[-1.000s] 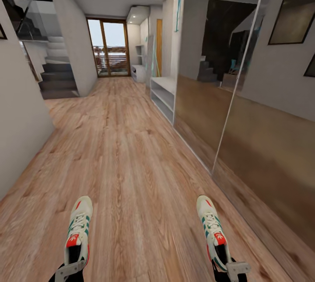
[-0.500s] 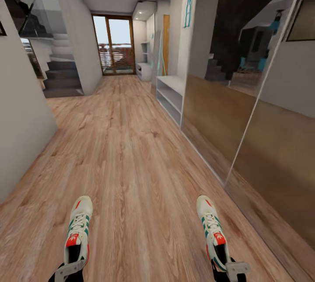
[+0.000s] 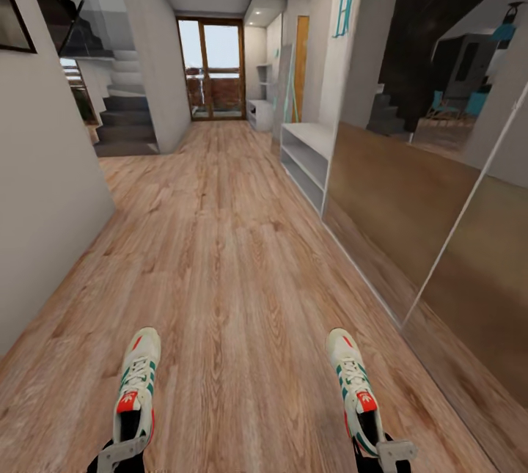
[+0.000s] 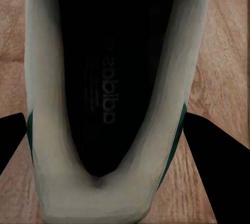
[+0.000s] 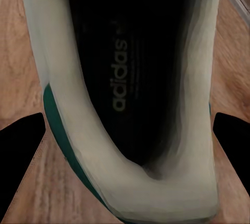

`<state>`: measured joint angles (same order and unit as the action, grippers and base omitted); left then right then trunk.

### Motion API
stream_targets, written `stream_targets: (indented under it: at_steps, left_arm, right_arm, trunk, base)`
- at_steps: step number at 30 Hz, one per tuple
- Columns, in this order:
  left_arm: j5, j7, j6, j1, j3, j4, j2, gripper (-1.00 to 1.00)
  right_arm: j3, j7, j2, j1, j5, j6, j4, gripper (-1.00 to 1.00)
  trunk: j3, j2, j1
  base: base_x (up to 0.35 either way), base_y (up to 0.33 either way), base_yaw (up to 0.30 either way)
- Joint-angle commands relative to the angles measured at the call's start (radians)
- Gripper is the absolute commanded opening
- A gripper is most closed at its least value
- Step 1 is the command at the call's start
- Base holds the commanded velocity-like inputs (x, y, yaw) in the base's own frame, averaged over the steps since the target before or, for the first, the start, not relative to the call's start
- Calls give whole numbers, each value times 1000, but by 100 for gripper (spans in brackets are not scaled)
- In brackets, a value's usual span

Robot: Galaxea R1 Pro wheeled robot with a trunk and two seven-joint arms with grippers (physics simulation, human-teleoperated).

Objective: Pick up the two gym shoes and the two sandals from the corridor floor and place them onto the hallstand (shoe rack) in the corridor, making sure they are on the rack and not on the floor. Arrange them so the two gym shoes are next to each other and the two sandals are next to each other.

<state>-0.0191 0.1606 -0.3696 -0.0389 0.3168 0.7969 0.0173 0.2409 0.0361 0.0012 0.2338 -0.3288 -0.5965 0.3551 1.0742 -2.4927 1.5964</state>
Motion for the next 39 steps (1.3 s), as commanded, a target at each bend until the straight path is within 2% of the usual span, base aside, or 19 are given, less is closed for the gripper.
stream_targets:
  at_steps: [1,3,9,19,39]
  left_arm:
    - [-4,10,-1,-1,0,0,1,-100]
    - [-4,5,0,0,-22,-1,1,-100]
    - [-4,1,1,-1,-46,-1,1,-100]
    - [-6,0,0,-1,-50,-18,2,-100]
    - [-5,-1,-2,-1,-48,-25,1,-100]
  right_arm:
    - [4,4,1,1,-10,-3,-1,-100]
    - [3,4,1,1,-11,-3,-1,-100]
    - [6,5,1,1,-12,-3,0,-100]
    - [7,5,0,1,-12,-3,2,-100]
    - [4,4,-9,1,-13,-5,1,-100]
  trunk:
    - [2,0,0]
    - [5,0,0]
    - [13,0,0]
    - [26,0,0]
    - [33,0,0]
  base:
    - [6,0,166]
    - [3,0,166]
    - [23,0,166]
    - [253,0,151]
    - [338,0,9]
